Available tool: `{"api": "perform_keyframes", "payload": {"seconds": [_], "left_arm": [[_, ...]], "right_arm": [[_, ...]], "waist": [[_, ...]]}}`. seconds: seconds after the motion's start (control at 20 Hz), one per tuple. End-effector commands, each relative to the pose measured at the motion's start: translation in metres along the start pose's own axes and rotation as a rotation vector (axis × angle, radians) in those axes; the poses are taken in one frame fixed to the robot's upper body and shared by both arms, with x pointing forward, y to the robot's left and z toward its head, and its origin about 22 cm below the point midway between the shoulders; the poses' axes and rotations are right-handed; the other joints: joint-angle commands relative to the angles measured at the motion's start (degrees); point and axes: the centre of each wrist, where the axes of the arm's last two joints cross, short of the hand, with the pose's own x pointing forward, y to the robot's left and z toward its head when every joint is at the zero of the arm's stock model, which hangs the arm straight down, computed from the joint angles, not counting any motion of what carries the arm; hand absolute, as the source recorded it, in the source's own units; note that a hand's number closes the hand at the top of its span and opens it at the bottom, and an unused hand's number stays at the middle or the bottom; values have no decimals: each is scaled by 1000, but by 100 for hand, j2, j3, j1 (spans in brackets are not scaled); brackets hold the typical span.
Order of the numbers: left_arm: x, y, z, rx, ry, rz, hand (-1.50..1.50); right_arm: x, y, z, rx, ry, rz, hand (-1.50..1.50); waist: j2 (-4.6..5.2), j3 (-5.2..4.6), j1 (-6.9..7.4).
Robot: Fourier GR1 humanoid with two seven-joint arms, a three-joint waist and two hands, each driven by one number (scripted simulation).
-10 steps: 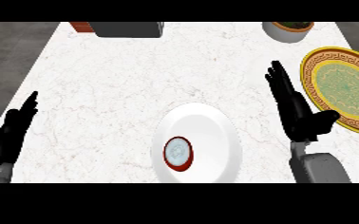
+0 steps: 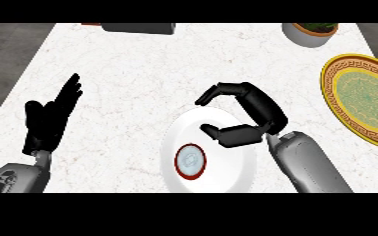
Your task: Pick the can from the plate and place it in the plate
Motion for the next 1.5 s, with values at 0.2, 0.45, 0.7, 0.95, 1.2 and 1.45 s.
{"api": "perform_keyframes", "payload": {"seconds": [0.2, 0.45, 0.7, 0.95, 1.2, 1.45], "left_arm": [[16, -22, -8, -62, -42, 117, 0], [16, -35, -15, -45, -33, 111, 0], [3, -4, -5, -35, -9, 109, 0], [13, -30, -2, -29, -4, 114, 0], [-10, -22, -4, -8, 9, 128, 0], [-14, -18, -3, -34, 2, 120, 0]], "right_arm": [[-66, -6, 2, 319, -87, -125, -150], [-69, -29, -1, 498, -123, 100, -150], [-68, -13, -12, 563, -91, 191, -150], [-61, -8, -27, 634, -53, 267, -150], [-43, 18, -28, 750, 20, 384, -150], [-31, 22, -44, 770, 34, 556, -150]], "waist": [[106, 20, -95], [74, 15, -235], [18, 8, -328], [14, 9, -338], [2, 5, -393], [7, 5, -382]]}}
